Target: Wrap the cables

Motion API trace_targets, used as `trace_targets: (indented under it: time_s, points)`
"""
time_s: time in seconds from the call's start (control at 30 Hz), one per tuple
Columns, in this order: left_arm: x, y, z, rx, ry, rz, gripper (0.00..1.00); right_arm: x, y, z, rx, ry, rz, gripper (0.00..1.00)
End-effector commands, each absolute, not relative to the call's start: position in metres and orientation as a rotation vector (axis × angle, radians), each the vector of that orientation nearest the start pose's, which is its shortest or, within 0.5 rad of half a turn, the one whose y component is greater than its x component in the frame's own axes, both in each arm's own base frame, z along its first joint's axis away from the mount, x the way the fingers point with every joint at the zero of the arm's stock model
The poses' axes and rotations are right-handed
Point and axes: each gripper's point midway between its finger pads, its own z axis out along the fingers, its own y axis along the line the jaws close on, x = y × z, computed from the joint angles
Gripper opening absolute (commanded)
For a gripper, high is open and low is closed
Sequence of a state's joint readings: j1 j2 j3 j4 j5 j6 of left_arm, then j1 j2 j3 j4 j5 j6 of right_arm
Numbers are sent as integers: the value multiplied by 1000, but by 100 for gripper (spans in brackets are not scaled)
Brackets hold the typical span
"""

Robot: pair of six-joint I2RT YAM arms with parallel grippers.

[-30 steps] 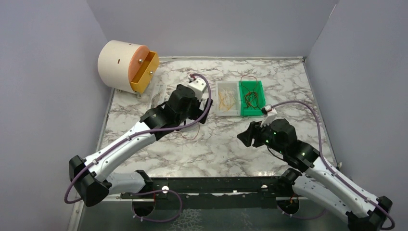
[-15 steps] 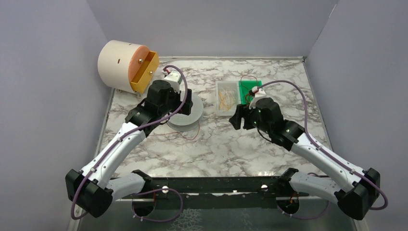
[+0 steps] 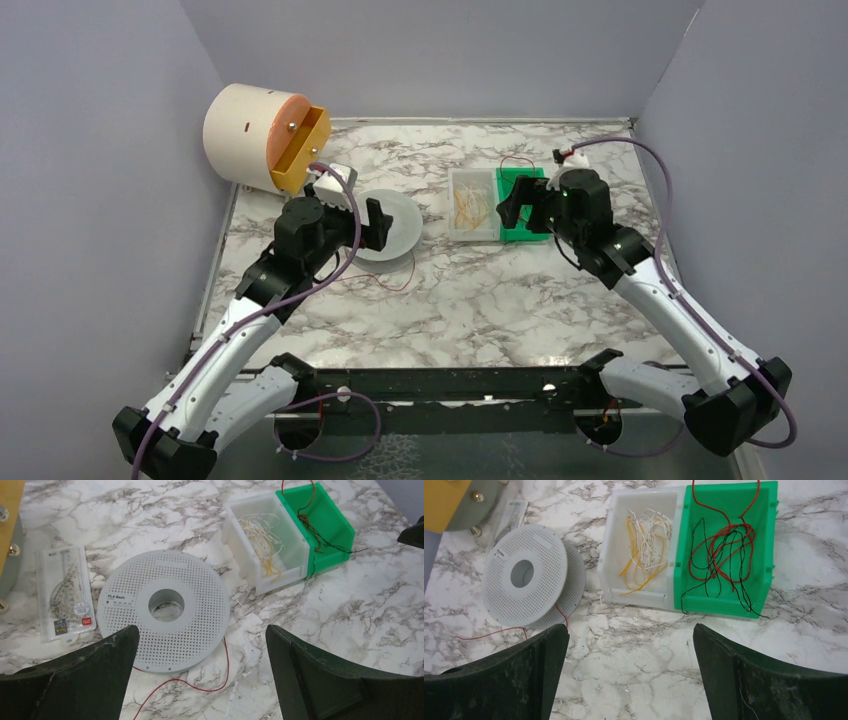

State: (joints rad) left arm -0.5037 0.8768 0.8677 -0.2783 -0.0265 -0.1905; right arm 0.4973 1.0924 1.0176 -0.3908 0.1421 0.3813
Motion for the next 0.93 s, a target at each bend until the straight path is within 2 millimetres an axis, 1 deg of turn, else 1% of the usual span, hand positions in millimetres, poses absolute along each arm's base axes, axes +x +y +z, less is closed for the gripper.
trace_targets:
  time_s: [0.0, 0.1, 0.23, 0.33, 0.4, 0.5, 0.57, 0.67, 0.73, 0.83, 0.9]
  points:
    - [281, -158, 289, 257, 1748, -485, 99, 299, 140, 277, 92, 1968, 412, 100]
    - [280, -157, 291, 263, 1733, -491, 99, 284, 137, 293, 95, 1929, 463, 100]
    - [280, -159, 292, 270, 1727, -525, 99, 268, 130, 300, 128, 1927, 488, 100]
    - [281, -155, 294, 256, 1723, -522, 99, 263, 122, 293, 234, 1954, 483, 100]
    - [281, -152, 294, 247, 1718, -511, 99, 261, 120, 285, 253, 1989, 469, 100]
    - [279, -148, 299, 240, 1695, -498, 99, 258, 123, 279, 99, 2031, 424, 100]
    - [278, -146, 302, 238, 1685, -498, 99, 256, 119, 280, 65, 2023, 394, 100]
    - [276, -144, 308, 232, 1668, -512, 99, 254, 112, 293, 46, 1934, 386, 100]
    - [275, -143, 312, 230, 1654, -532, 99, 249, 111, 299, 18, 1909, 393, 100]
    - [276, -139, 313, 213, 1647, -550, 99, 236, 125, 306, -95, 1915, 477, 100]
    - [278, -136, 311, 202, 1650, -557, 99, 234, 122, 312, -64, 1923, 472, 100]
